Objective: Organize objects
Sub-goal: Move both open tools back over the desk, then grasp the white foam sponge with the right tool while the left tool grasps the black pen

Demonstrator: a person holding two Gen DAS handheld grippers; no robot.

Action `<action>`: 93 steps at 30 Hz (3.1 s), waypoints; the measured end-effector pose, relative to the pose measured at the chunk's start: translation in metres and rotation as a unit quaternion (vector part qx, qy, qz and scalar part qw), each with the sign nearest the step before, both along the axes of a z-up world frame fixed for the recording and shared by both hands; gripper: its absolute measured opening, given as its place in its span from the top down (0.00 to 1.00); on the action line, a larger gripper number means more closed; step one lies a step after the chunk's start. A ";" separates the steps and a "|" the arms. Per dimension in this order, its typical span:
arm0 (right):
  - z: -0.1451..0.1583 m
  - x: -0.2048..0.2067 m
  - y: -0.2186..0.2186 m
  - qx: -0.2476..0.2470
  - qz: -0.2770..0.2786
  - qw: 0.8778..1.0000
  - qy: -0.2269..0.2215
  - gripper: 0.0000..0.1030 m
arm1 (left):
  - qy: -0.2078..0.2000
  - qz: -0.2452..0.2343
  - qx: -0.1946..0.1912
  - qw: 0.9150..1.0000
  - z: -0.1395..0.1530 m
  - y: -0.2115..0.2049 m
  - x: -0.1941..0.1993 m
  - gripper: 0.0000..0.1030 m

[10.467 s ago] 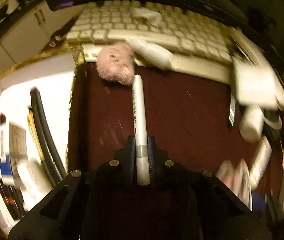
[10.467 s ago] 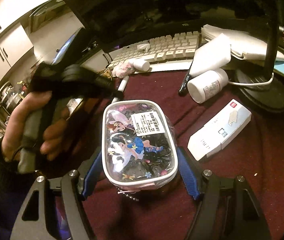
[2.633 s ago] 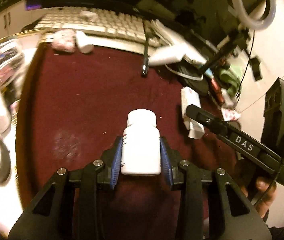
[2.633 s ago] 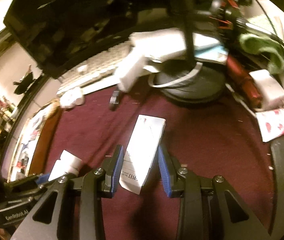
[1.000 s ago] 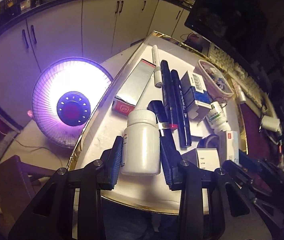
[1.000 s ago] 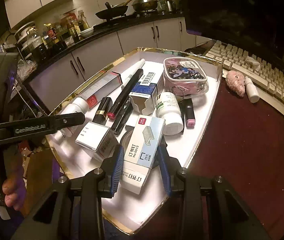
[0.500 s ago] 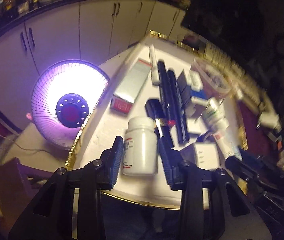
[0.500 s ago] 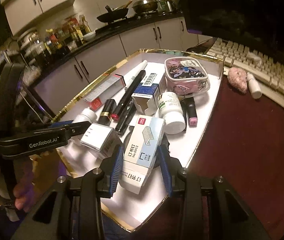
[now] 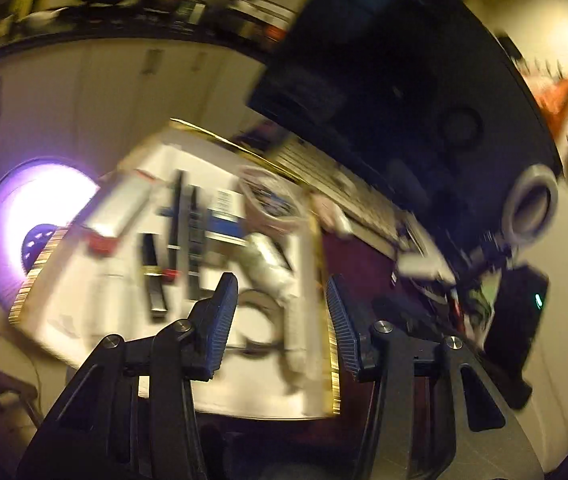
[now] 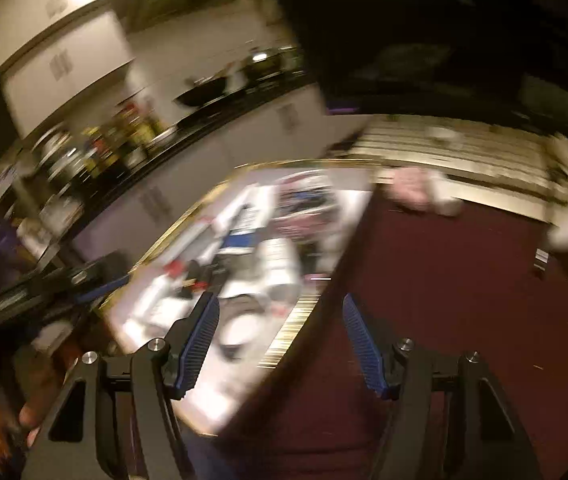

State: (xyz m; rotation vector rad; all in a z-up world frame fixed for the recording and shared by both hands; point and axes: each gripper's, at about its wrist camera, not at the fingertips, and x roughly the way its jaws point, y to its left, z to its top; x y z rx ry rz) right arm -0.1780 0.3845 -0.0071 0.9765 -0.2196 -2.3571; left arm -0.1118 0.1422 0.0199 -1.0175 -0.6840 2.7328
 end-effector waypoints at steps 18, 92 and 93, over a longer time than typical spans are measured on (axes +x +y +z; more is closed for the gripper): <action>-0.025 -0.080 0.166 -0.067 -0.304 0.949 -0.052 0.58 | -0.016 -0.102 -0.007 0.995 -0.008 0.084 -0.018 0.55; -0.053 -0.001 0.230 -0.153 -0.278 0.946 -0.063 0.89 | -0.156 -0.175 -0.160 0.959 -0.060 0.197 -0.079 0.91; -0.053 -0.001 0.229 -0.150 -0.278 0.947 -0.063 0.89 | -0.156 -0.177 -0.161 0.958 -0.060 0.198 -0.080 0.91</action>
